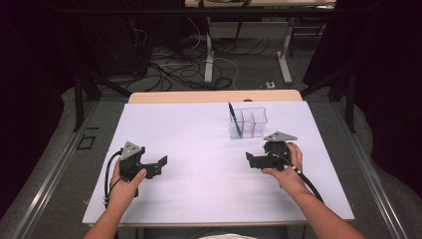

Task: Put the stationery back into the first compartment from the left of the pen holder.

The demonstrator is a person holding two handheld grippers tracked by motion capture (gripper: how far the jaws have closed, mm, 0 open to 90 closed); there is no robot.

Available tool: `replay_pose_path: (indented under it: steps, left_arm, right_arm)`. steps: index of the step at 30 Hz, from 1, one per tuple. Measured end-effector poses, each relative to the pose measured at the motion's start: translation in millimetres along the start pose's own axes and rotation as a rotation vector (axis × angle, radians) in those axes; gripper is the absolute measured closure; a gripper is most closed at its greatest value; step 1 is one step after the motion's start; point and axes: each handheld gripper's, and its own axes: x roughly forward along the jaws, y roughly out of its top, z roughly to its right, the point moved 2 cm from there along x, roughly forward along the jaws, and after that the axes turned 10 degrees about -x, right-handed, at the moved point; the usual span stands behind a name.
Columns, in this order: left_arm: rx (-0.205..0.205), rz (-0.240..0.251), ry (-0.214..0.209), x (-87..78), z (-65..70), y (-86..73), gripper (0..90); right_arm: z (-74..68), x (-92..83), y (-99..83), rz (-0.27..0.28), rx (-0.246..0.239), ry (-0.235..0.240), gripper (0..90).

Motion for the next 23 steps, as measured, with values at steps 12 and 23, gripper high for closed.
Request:
replay_pose_path:
  steps: [12,23]
  left_arm:
    - [0.011,-0.004,-0.001,0.1,0.3,-0.3,3.8]
    - [0.015,-0.013,-0.002,0.3,-0.2,-0.8,2.5]
  right_arm:
    - [3.5,3.1,-6.8,-0.015,0.036,0.009,0.0]
    - [5.4,2.9,-7.6,-0.016,0.039,0.007,0.0]
